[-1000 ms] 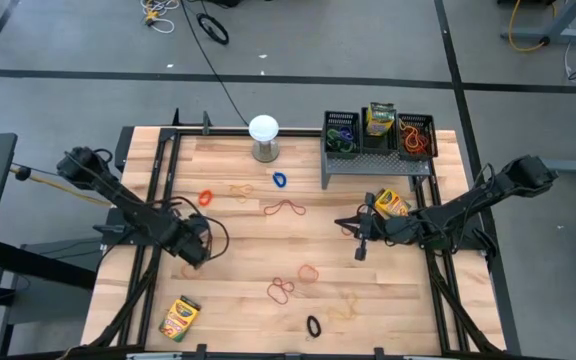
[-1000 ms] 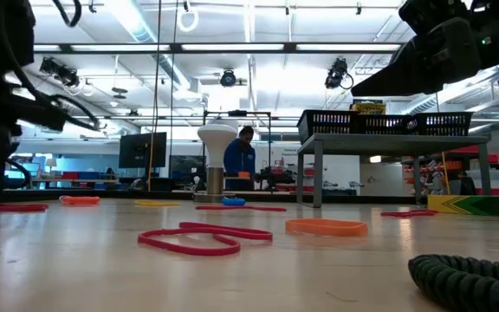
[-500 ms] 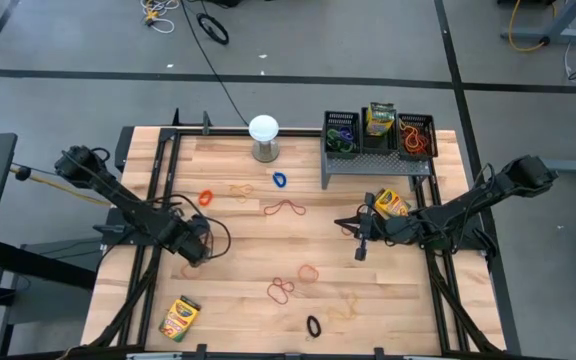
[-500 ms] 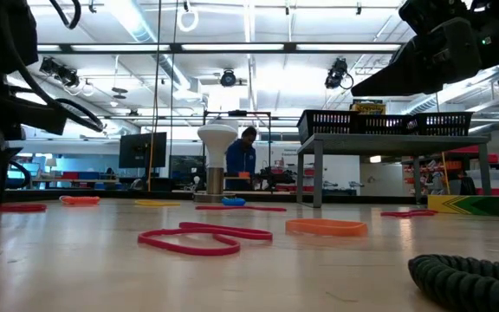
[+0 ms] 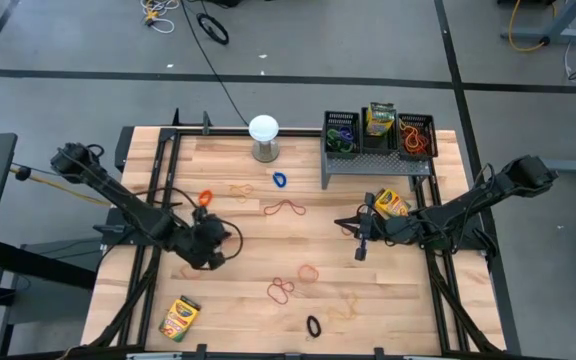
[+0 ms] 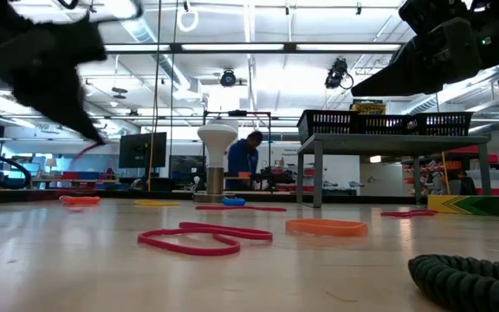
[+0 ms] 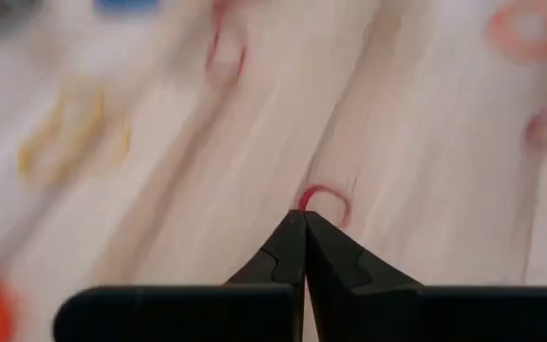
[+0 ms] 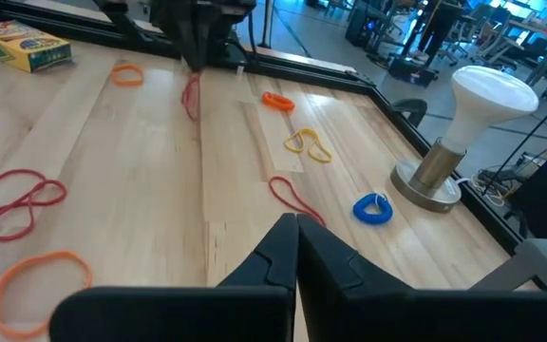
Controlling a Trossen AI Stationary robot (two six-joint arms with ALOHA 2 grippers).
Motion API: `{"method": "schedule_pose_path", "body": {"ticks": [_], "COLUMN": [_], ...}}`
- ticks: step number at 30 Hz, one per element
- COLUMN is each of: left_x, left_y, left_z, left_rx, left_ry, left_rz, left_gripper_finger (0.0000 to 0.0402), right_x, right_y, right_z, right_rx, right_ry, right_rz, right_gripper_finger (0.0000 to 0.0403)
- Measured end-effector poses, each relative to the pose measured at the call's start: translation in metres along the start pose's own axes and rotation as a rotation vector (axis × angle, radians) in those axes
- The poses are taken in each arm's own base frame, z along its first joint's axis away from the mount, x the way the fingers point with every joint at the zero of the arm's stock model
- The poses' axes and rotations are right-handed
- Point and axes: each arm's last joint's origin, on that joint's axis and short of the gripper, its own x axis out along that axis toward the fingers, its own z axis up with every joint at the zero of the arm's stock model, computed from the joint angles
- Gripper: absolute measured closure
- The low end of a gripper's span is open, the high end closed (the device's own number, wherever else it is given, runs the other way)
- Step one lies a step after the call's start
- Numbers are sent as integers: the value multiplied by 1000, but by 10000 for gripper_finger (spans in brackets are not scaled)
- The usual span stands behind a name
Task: Pick & Place Office Desk Supplies
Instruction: Put the red rubberband into the right black basket on the shelf
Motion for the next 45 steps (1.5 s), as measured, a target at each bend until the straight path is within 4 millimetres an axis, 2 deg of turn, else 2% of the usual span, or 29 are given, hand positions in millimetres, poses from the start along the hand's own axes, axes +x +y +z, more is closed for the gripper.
{"method": "schedule_pose_path", "body": {"ticks": [3,8,14,18,24,28,33,39,45], "left_x": [6,23,63,91,120,137,151,156,155], "left_y": [-11,-25,-33,-31,-14,-9,-14,-18,-18], "left_z": [11,23,39,54,71,81,86,91,92], "left_rx": [53,116,195,223,190,182,194,215,210], "left_ry": [-142,-253,-334,-444,-614,-641,-634,-643,-658], "left_rz": [-2,-24,-109,-269,-428,-458,-469,-467,-463], "left_gripper_finger": [397,397,397,397,397,397,397,397,396], "right_x": [0,0,0,0,0,7,26,42,59], "right_y": [0,0,1,2,4,10,16,25,24], "right_z": [0,0,0,0,2,0,-10,-25,-24], "right_rx": [2,0,8,8,51,71,89,169,198], "right_ry": [0,-1,-3,-4,-23,-43,-45,-30,-65], "right_rz": [0,18,45,63,144,165,151,145,149], "right_gripper_finger": [396,396,396,396,389,361,306,240,203]}}
